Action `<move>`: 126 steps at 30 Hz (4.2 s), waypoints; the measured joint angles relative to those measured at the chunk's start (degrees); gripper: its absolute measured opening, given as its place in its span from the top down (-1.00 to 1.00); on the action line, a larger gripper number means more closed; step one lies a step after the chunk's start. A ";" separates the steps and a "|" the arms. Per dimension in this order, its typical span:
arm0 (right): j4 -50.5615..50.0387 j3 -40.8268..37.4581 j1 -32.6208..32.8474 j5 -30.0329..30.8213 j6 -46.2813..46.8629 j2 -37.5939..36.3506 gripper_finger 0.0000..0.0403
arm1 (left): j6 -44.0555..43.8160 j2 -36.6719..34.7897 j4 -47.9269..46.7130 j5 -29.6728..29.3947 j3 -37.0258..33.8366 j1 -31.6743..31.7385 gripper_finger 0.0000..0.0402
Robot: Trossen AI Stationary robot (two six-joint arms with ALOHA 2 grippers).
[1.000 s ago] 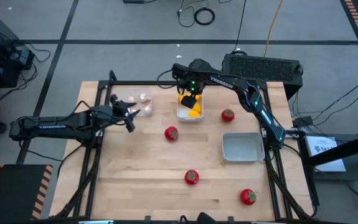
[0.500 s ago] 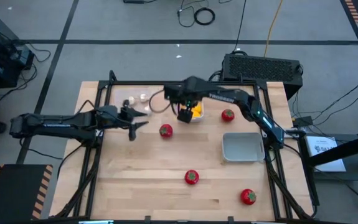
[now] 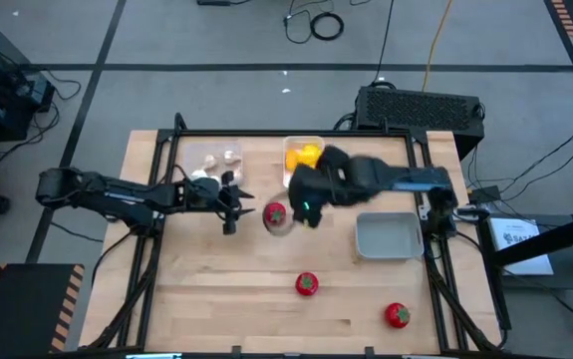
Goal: Sort produce into baskets
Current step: Put the tomato into the gray bin
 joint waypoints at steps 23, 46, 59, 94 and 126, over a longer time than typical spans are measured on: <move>0.02 -0.07 19.95 15.90 11.28 -1.25 -0.43 | 0.06 10.78 20.98 -1.87 0.02 -3.72 0.10; 0.02 -0.09 19.25 16.78 9.97 -1.19 -0.43 | -2.43 10.75 20.37 -9.62 0.02 -3.68 -0.02; 0.02 -0.09 18.55 16.73 9.75 -1.19 -0.43 | -7.82 10.75 20.59 -13.83 0.02 -3.72 -0.96; 0.02 -0.09 17.48 16.23 9.73 -1.19 -0.43 | -7.89 36.73 25.42 -3.33 8.20 0.28 -0.94; 19.63 -58.00 15.01 12.61 32.94 -25.53 -0.13 | -9.49 37.53 27.51 -3.37 9.05 -0.12 -0.81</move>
